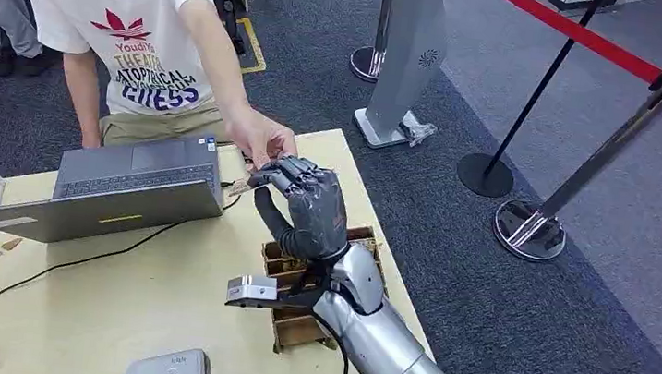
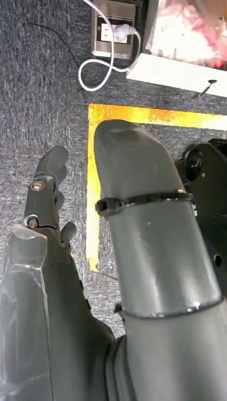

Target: Pass the card to the sensor for recognition and then transmit it.

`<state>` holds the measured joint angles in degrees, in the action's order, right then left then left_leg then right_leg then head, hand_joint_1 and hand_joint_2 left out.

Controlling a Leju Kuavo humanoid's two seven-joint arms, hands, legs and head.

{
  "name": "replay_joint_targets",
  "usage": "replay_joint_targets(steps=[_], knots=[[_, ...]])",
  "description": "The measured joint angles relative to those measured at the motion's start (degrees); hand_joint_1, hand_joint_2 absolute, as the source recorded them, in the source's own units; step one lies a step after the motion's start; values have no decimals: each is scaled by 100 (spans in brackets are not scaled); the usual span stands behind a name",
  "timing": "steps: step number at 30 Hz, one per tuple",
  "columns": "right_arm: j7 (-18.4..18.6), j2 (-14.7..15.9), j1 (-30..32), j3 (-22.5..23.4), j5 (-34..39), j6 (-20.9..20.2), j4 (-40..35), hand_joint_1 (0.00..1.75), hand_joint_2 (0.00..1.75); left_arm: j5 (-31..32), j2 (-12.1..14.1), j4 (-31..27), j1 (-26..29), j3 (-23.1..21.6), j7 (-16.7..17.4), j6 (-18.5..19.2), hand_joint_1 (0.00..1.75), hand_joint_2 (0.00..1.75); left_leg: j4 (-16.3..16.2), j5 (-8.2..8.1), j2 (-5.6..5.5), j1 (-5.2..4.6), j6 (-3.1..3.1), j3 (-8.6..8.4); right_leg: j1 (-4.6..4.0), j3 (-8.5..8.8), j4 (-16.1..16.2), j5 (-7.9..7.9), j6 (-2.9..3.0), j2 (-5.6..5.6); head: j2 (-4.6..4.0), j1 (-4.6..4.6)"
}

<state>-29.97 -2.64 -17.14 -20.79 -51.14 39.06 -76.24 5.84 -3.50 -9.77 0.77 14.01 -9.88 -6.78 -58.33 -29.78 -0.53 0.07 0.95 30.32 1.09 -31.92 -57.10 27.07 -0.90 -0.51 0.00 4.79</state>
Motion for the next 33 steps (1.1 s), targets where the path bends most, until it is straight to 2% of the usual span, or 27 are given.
replay_joint_targets(steps=[10,15,17,20,23,28,31,33], knots=[[-28,-17,34,105,77,0,24,175,175,2,26,0,-1,-2,0,-2,0,0,0,0,0,0,0,0,0,0,0,0,0,0,0,0],[13,-15,31,75,601,-9,55,175,175,2,28,0,-1,-2,0,0,0,0,0,0,0,0,0,1,0,0,0,0,0,0,0,0],[68,-13,24,-31,1215,-125,57,175,175,-2,28,0,-1,-2,0,7,0,0,0,0,0,0,0,1,0,-1,0,0,0,0,0,0],[68,33,25,-190,2353,-753,-57,175,175,-24,28,0,1,-2,0,18,0,0,0,0,0,0,0,1,0,-2,0,0,0,0,0,0],[68,88,25,-332,2919,-1157,-197,175,175,-39,31,0,2,0,0,22,0,0,0,0,0,0,0,2,0,-3,0,0,0,0,0,0],[107,266,28,-568,4482,-2511,-590,175,175,-66,37,0,7,0,-7,77,0,0,0,0,0,0,0,3,0,-4,0,0,0,0,0,0],[210,389,56,-704,5092,-3101,-885,175,175,-44,37,0,10,0,-17,96,0,0,0,0,0,0,0,4,0,-4,0,0,0,0,0,0],[298,450,81,-778,5351,-3356,-1047,175,175,-28,37,0,9,0,-18,116,0,0,0,0,0,0,0,4,0,-4,0,0,0,0,0,0]])
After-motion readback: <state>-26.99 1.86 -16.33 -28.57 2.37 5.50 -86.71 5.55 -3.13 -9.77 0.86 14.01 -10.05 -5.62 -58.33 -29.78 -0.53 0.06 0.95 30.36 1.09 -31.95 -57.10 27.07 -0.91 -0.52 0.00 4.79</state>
